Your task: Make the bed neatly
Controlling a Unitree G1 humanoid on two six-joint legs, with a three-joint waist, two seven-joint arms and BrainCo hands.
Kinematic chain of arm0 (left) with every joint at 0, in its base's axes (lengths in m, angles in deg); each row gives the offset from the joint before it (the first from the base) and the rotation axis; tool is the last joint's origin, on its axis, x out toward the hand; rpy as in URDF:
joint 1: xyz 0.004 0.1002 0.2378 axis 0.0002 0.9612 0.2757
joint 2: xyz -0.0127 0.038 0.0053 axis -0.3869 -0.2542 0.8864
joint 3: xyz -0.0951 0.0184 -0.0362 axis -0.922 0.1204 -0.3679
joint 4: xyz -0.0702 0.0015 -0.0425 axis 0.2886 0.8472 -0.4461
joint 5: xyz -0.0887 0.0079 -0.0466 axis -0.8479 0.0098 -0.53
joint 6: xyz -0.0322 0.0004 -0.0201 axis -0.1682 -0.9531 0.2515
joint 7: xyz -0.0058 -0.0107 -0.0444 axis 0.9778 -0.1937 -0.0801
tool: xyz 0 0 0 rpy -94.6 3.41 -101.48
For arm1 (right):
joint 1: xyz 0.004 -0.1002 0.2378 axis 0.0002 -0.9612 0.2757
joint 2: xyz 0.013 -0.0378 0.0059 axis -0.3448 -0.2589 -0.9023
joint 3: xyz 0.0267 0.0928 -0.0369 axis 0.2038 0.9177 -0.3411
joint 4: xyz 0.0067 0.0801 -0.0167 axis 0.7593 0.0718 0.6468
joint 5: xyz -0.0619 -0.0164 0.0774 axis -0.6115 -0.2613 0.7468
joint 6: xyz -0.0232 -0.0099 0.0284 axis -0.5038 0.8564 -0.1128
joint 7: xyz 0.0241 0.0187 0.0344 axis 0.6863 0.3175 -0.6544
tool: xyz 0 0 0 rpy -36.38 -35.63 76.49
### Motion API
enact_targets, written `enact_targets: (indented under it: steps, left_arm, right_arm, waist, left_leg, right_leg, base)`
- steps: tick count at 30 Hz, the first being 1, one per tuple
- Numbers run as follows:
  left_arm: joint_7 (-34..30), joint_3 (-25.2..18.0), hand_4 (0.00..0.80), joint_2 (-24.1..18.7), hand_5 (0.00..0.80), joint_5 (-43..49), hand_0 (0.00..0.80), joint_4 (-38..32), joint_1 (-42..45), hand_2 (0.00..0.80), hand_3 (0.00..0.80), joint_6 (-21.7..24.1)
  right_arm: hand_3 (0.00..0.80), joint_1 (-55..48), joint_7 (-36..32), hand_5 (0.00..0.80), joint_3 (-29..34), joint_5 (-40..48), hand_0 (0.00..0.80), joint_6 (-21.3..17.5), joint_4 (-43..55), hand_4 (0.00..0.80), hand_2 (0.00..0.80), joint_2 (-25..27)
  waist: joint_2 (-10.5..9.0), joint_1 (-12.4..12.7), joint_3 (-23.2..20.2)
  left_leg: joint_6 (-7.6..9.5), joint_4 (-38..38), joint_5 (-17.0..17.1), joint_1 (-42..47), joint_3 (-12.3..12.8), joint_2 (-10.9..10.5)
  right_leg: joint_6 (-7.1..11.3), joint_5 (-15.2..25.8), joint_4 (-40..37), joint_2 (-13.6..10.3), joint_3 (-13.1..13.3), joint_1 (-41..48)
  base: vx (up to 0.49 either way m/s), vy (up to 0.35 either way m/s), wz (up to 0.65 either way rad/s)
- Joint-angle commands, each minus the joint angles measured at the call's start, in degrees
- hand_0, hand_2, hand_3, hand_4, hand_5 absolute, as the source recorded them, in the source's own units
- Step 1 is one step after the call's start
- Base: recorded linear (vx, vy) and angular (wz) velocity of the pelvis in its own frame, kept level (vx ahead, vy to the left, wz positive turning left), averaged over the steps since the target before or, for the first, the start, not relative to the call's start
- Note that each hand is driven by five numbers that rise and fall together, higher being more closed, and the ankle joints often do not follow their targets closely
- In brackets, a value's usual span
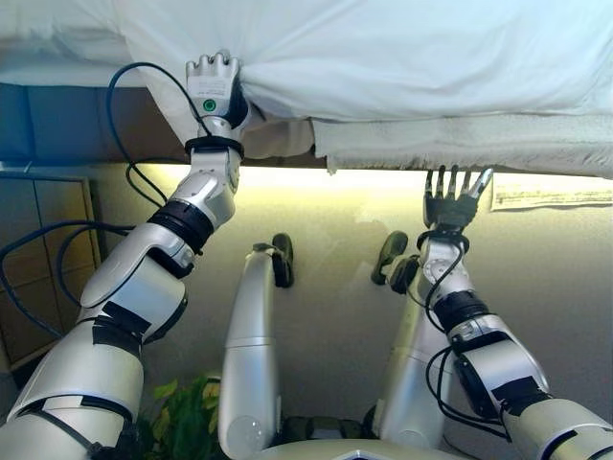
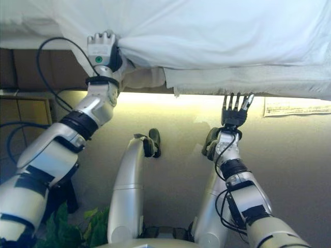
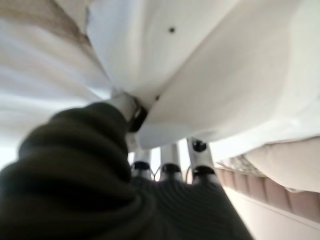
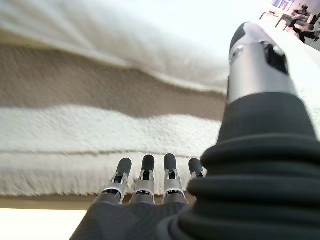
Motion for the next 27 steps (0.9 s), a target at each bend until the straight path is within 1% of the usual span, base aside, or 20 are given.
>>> enact_targets:
  steps: [1,3,8,12,17,20,21,22,27]
  left_arm:
    - [4.6,-5.0,0.800,-2.5,0.800,-2.2,0.800,3.4,0.8,0.800,0.800,-3.9]
    - [5.0,-5.4,0.800,-2.4,0.800,-2.4,0.800,4.7,2.0,0.800,0.800,-4.0]
    - [7.3,-6.8,0.800,-2.5,0.800,-3.4,0.800,6.8,5.4,0.800,0.800,-4.2]
    - [8.1,-7.4,0.800,-2.7,0.800,-2.0,0.800,8.3,7.2,0.800,0.800,-4.9]
    - [9.6,-7.9,0.800,-2.9,0.800,-3.5,0.800,12.1,9.0,0.800,0.800,-6.2]
    - [10.0,-8.3,0.800,-3.8,0.800,-3.6,0.800,14.1,9.8,0.800,0.800,-7.3]
    - [10.1,-8.3,0.800,-4.2,0.800,-3.8,0.800,14.8,10.0,0.800,0.800,-7.6]
    - [10.1,-8.3,0.800,-4.3,0.800,-4.0,0.800,15.2,10.1,0.800,0.800,-7.7]
    - [8.3,-9.0,0.800,-5.1,0.800,-4.8,0.800,19.1,11.4,0.800,0.800,-8.8]
  right_arm:
    - [0.000,-2.4,0.5,0.000,1.1,-5.4,0.000,-2.8,3.2,0.000,0.000,-0.7]
    - [0.000,-3.0,0.5,0.000,1.2,-6.5,0.000,-3.3,3.2,0.000,0.000,-2.0]
    - [0.000,-4.5,0.5,0.000,1.2,-9.3,0.000,-4.3,3.2,0.000,0.000,-4.7]
    - [0.000,-4.8,0.6,0.000,1.6,-11.3,0.000,-5.0,3.1,0.000,0.000,-6.0]
    - [0.000,-4.7,1.2,0.000,1.0,-13.1,0.000,-5.6,2.9,0.000,0.000,-6.8]
    - [0.000,-4.7,1.2,0.000,0.5,-14.0,0.000,-6.0,2.7,0.000,0.000,-7.3]
    - [0.000,-4.8,1.0,0.000,0.5,-14.5,0.000,-6.0,2.6,0.000,0.000,-7.5]
    - [0.000,-4.8,1.0,0.000,0.5,-14.6,0.000,-6.0,2.5,0.000,0.000,-7.6]
    - [0.000,-4.5,0.6,0.000,0.1,-15.8,0.000,-5.9,1.2,0.000,0.000,-7.7]
  waist:
    - [2.67,2.3,-0.5]
    - [2.61,2.8,-0.5]
    - [2.77,3.7,-0.5]
    - [3.13,4.0,-0.5]
    - [3.37,4.0,-0.5]
    - [3.67,4.1,-0.5]
    - [3.84,4.0,-0.5]
    - [3.93,4.0,-0.5]
    - [4.70,3.7,-0.5]
  left_leg:
    - [-4.18,-14.9,13.0,5.0,-0.4,-1.7]
    - [-4.17,-17.1,13.7,7.0,-0.7,-2.4]
    - [-3.83,-21.9,15.1,11.0,-1.0,-3.4]
    - [-3.52,-24.0,15.6,12.8,-1.3,-3.9]
    - [-3.26,-25.8,15.8,14.4,-1.4,-4.3]
    - [-3.17,-26.7,15.9,15.2,-1.5,-4.6]
    - [-2.87,-27.5,17.8,14.6,-1.3,-4.5]
    - [-3.21,-27.0,16.1,15.3,-1.6,-4.6]
    - [-3.22,-27.5,16.1,15.9,-1.6,-4.8]
  right_leg:
    - [7.59,14.3,-7.9,1.1,2.1,6.3]
    - [7.48,14.7,-9.5,0.9,1.5,8.0]
    - [7.51,15.1,-12.3,0.3,0.1,11.0]
    - [7.45,14.9,-13.2,0.2,-0.5,12.3]
    - [7.33,14.5,-14.7,-0.3,-1.1,13.7]
    - [7.25,14.4,-15.7,-0.6,-1.4,14.5]
    - [6.38,16.0,-16.6,-0.9,-2.0,14.0]
    - [7.24,14.5,-16.0,-0.8,-1.4,14.6]
    - [7.06,14.0,-16.9,-1.2,-1.5,15.4]
  base:
    - [0.036,0.018,0.11]
    - [0.036,0.013,0.09]
    - [0.022,0.011,0.03]
    - [0.004,0.026,-0.01]
    - [-0.005,0.038,0.03]
    - [-0.043,0.045,0.02]
    - [-0.018,0.047,-0.02]
    - [-0.028,0.048,-0.02]
    - [-0.001,0.057,-0.01]
